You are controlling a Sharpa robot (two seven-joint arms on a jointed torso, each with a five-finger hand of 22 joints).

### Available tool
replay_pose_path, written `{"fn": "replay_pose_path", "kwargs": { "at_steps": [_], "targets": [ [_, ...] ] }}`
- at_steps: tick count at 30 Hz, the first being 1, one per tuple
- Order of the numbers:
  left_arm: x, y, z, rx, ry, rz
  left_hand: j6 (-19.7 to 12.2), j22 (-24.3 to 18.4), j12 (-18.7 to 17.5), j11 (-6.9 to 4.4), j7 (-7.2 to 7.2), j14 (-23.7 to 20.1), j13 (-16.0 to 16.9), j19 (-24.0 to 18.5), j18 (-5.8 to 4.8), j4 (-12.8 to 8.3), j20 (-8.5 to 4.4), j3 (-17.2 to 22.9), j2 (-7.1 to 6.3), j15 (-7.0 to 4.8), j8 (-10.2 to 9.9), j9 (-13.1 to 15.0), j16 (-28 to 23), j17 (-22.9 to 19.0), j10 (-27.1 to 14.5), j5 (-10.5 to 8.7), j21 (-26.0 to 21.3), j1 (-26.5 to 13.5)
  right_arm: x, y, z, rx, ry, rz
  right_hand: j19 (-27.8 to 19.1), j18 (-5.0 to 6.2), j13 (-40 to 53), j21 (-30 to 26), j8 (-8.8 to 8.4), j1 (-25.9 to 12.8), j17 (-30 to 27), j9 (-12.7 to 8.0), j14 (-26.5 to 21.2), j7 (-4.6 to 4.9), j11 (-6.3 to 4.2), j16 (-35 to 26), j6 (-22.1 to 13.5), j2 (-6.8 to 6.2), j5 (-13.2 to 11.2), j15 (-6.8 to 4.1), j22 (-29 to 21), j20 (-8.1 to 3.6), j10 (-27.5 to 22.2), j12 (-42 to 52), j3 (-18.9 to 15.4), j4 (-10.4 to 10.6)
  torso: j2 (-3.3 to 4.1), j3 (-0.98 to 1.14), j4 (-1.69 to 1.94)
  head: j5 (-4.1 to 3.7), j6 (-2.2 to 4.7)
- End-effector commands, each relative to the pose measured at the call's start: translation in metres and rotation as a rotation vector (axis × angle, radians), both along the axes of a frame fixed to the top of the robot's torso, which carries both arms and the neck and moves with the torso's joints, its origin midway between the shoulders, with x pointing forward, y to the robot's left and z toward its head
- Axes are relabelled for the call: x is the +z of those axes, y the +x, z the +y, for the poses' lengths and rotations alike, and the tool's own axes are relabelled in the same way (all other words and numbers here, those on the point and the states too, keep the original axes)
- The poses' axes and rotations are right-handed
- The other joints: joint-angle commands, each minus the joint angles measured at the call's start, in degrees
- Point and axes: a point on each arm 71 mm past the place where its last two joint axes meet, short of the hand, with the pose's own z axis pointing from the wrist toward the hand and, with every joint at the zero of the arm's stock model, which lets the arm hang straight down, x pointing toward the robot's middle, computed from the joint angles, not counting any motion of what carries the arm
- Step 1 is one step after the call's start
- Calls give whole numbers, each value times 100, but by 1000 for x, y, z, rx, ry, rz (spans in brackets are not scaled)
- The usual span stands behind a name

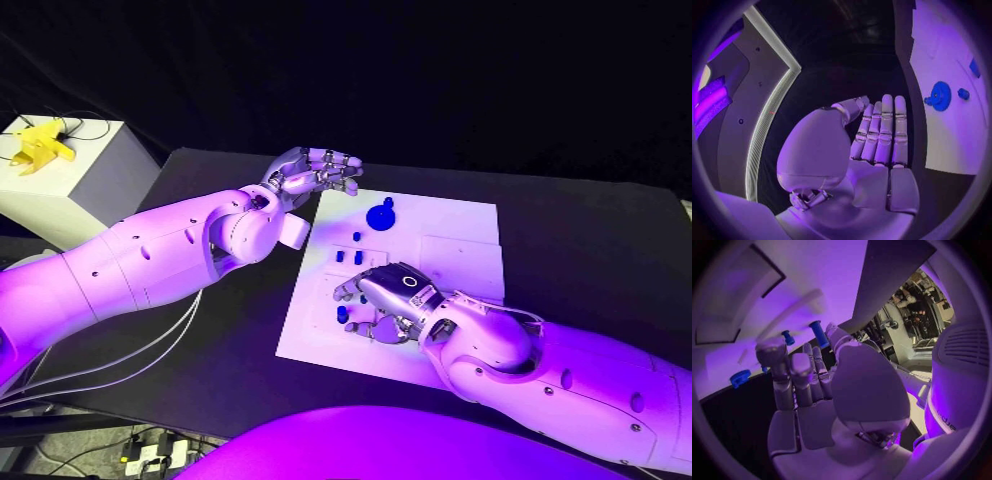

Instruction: Assemble the parts on the task board

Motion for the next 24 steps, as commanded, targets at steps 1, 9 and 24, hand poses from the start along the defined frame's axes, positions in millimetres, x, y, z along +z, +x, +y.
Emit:
{"fn": "replay_pose_path", "kwargs": {
  "at_steps": [1,9,24],
  "targets": [
    [1,0,-2,-17,-12,-5,-31,-8,38,-3,-7,-26,9,16,73,4,28,21,-24,5,24,0,35,10,-28,-9,-27,-18,2,0,-6,-17,44,-9,-52,66,-36,-71,-81,166,-88,-34,-58,10,1,-26,-117,30,55,21,-31,2,-114,161,-306,225,-8,3,-4,-6,0],
    [0,0,0,-12,-10,-4,-31,-8,38,-3,-7,-26,9,16,73,4,28,21,-24,5,24,0,35,10,-28,-9,-27,-18,17,8,-33,-83,169,30,145,8,-128,316,-111,453,5,-135,127,101,-94,171,-62,286,392,-57,137,-64,89,662,-1297,731,-7,0,-10,-94,0],
    [-8,-2,1,-13,-13,4,-12,-22,71,-10,-15,-22,15,40,73,7,25,25,-9,2,52,10,50,16,-10,-12,-43,-9,47,50,-134,-373,275,417,586,-248,5283,1956,366,306,2039,-79,861,-161,-441,1289,631,309,570,-381,911,-376,2903,5488,-564,687,-68,2,-48,-586,17]
  ]
}}
